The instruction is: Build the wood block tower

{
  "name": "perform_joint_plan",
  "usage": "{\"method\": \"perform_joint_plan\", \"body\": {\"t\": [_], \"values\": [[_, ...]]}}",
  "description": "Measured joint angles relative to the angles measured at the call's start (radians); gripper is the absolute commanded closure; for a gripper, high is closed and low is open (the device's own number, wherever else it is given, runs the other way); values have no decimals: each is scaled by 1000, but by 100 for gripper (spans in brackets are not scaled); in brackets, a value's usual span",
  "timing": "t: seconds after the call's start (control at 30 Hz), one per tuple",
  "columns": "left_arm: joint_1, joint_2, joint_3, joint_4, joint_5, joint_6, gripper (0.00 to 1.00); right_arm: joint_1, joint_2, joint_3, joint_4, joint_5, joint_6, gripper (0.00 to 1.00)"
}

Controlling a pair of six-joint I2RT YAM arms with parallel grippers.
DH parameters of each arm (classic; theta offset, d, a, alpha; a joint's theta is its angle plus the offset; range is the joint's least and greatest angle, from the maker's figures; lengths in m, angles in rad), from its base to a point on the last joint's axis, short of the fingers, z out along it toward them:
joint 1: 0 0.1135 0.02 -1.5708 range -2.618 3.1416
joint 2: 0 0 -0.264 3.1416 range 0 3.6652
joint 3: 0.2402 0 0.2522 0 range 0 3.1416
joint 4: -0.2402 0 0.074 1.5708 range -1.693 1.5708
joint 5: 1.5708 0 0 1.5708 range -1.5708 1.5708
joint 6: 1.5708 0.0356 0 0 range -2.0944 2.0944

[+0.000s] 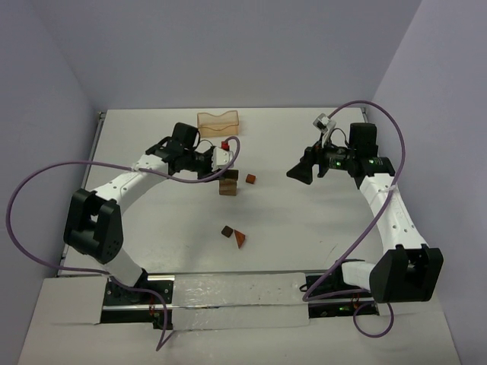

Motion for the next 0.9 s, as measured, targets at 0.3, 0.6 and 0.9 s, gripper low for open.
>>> {"method": "perform_joint_plan", "body": {"t": [0.3,0.6,0.9], "values": [[21,27,-14,55,29,-26,89,30,22,0,-1,0,0,0],[22,29,-58,86,38,-42,89,41,34,4,-1,2,0,0],[25,43,-63,120,38,-50,86,50,39,4,-1,8,0,0]]}}
